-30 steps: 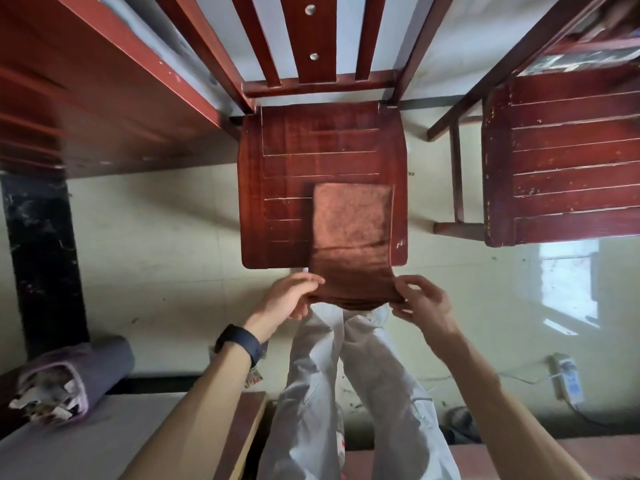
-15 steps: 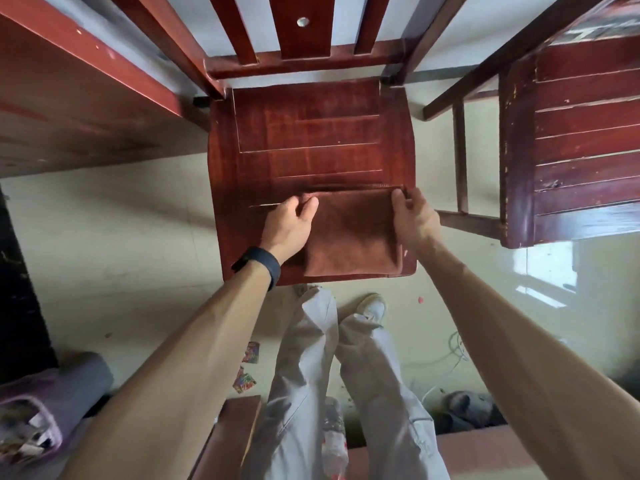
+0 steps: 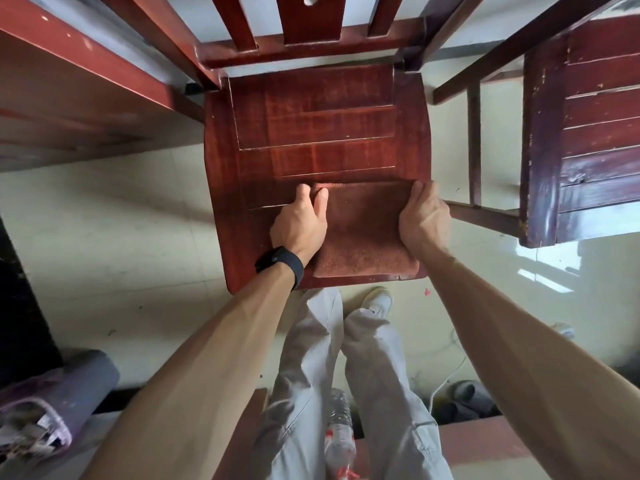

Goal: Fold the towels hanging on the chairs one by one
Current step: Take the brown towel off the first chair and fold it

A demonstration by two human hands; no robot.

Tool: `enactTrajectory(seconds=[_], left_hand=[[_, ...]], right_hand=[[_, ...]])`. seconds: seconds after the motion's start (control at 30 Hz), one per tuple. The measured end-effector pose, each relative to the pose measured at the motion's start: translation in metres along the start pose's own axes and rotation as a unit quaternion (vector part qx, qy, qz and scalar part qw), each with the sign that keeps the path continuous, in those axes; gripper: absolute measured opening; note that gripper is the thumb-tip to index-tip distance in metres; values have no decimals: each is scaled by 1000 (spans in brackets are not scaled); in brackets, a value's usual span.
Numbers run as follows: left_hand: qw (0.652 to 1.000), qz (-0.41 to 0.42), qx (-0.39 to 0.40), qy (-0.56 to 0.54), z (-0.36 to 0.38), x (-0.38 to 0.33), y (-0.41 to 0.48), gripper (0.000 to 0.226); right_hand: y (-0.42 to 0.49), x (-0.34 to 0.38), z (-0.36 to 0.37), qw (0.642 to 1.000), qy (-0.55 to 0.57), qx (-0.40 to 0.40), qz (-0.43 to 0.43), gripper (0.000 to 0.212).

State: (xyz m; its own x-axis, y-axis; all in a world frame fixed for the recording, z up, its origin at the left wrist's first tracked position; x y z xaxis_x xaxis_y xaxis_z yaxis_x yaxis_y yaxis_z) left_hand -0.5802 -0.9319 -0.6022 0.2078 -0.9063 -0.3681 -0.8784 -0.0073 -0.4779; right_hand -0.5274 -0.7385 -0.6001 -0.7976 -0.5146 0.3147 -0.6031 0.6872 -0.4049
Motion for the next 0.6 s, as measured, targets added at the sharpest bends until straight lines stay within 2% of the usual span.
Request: enactTrajectory(seconds=[0.13, 0.23, 0.3, 0.37, 0.4, 0.47, 0.53, 0.6], left_hand=[[999, 10, -15, 47, 1, -2, 1, 44], [996, 28, -54, 67, 1, -6, -6, 44], [986, 89, -123, 63, 2, -5, -15, 46], [964, 194, -166, 73, 8, -4, -28, 49], [954, 245, -148, 83, 13, -4, -34, 52], [944, 300, -77, 117, 26, -1, -46, 58], [941, 300, -44, 148, 38, 7, -48, 59], [941, 290, -37, 169, 43, 15, -42, 59]], right_hand=[[-1, -4, 5, 998, -52, -25, -39, 35], [-2, -10, 8, 997, -47, -59, -25, 34], [-9, -12, 7, 991, -23, -129, -36, 37], [-29, -10, 5, 974, -44, -184, -123, 41], [-40, -10, 7, 965, -54, -176, -187, 44], [-58, -16, 18, 953, -81, -98, -274, 53], [-58, -27, 31, 950, -117, -38, -288, 59], [-49, -38, 38, 946, -142, -22, -291, 62]])
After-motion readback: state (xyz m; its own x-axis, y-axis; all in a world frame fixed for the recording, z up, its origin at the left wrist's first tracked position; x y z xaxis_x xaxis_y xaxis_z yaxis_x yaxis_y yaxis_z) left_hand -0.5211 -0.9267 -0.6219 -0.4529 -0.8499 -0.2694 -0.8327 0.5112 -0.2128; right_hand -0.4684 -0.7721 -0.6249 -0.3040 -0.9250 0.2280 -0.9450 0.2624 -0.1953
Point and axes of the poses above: each hand's wrist, its own y-axis towards the middle knuckle, its own z-axis out of the palm, x = y × z, the point moved 1 cm from there along y, towards the middle knuckle, and after that the axes turned 8 degrees about -x, right-handed, at the moved point
